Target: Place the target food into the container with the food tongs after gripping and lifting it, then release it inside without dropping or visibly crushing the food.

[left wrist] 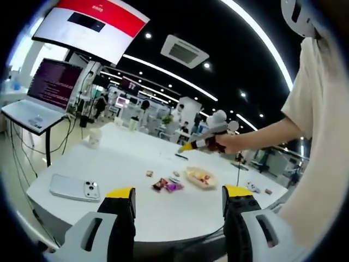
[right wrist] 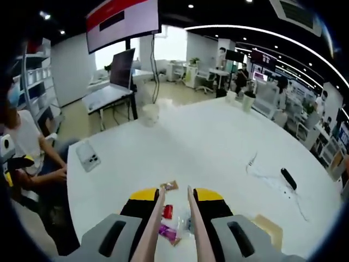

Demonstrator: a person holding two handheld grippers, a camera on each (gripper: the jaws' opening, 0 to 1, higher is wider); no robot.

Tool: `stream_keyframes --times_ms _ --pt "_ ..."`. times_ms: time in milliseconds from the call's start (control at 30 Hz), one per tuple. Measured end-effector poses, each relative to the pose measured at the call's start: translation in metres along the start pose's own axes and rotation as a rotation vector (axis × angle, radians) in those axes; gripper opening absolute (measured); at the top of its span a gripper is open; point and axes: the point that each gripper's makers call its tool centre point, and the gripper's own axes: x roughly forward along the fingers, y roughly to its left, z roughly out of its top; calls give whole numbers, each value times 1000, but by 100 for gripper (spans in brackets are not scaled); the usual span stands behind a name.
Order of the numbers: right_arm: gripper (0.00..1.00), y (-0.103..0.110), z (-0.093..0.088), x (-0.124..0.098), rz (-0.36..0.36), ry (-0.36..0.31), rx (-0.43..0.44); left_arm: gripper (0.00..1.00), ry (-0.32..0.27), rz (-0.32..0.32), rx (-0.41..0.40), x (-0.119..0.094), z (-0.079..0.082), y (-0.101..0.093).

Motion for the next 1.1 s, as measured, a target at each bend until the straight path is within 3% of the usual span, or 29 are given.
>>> stream_keyframes --times_ms 200,600,800,1100 --pt "24 26 4 17 56 24 -47 62 0 4 -11 -4 -4 -1" --pt "24 47 15 28 73 10 -46 63 -45 37 -34 -13 -4 2" --pt "24 54 0 34 83 16 -21 58 -25 15 2 -11 1 -10" --pt "24 50 -26 49 102 42 33 56 17 9 21 -1 -3 -11"
